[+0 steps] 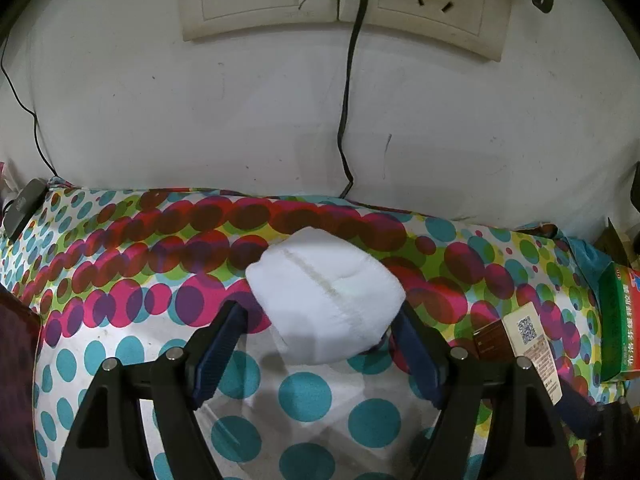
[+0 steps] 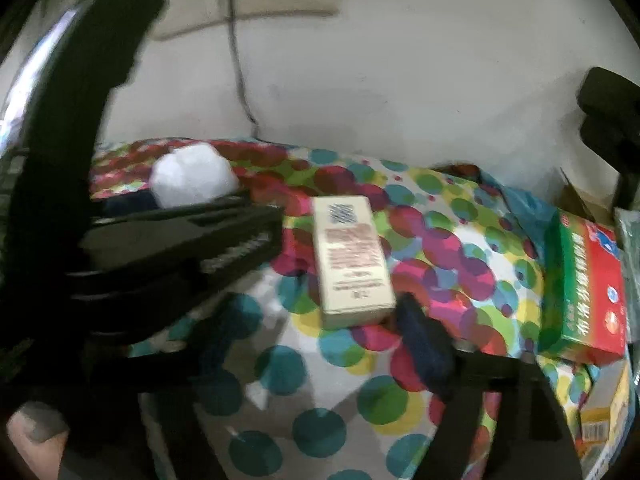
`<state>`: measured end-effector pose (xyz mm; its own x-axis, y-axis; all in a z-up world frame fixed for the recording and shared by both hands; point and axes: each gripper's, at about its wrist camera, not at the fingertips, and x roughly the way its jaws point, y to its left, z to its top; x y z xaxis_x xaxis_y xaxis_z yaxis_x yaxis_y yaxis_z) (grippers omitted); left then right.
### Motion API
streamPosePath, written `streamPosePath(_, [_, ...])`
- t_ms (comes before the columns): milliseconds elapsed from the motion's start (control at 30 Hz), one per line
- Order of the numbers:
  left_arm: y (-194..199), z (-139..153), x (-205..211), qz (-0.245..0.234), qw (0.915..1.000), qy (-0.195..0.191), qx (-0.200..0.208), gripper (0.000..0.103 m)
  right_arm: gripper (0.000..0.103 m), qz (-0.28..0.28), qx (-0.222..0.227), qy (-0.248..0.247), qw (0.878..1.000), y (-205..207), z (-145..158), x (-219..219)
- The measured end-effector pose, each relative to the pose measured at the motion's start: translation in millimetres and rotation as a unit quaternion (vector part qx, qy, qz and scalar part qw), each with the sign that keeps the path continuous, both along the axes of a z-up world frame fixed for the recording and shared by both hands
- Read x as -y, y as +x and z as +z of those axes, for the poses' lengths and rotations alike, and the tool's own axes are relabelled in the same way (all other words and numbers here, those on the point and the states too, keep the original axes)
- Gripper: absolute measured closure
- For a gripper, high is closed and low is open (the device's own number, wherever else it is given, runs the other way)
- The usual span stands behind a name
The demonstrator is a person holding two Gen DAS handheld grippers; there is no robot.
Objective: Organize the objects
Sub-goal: 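Close left tool on white towel ball and lift it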
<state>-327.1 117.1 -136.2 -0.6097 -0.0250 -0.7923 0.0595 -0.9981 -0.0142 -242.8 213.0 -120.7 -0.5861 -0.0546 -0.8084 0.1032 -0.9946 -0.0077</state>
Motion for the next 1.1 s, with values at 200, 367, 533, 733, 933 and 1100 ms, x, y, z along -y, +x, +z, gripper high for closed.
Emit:
streamPosePath(200, [-3,-3,2,-0.001,1.0,0.005,0.0,0.024,0.0,-0.006,0.011,0.0,1.0,-4,-4,5])
streamPosePath(367, [-7,-6,1,-0.005,1.0,0.003,0.0,0.023,0.0,-0.006,0.01,0.005,1.0,-4,-5,13])
streamPosePath(533, [-10,-7,2,-0.021,0.9998,0.004,0.0,0.023,0.0,-0.006,0.01,0.004,1.0,-3,-6,15])
streamPosePath(733, [-14,-7,12,-0.041,0.998,0.047,-0.011,0.023,0.039,-0.016,-0.015,-0.007,1.0,3,0,18])
streamPosePath(933, [-18,-5,23,-0.047,0.9948,0.087,-0.024,0.046,0.076,-0.014,-0.025,-0.023,0.999,5,2,25])
streamPosePath(1100, [2,1,-9,-0.058,0.9948,0.08,-0.025,0.048,0.076,-0.036,-0.05,-0.037,0.997,19,10,7])
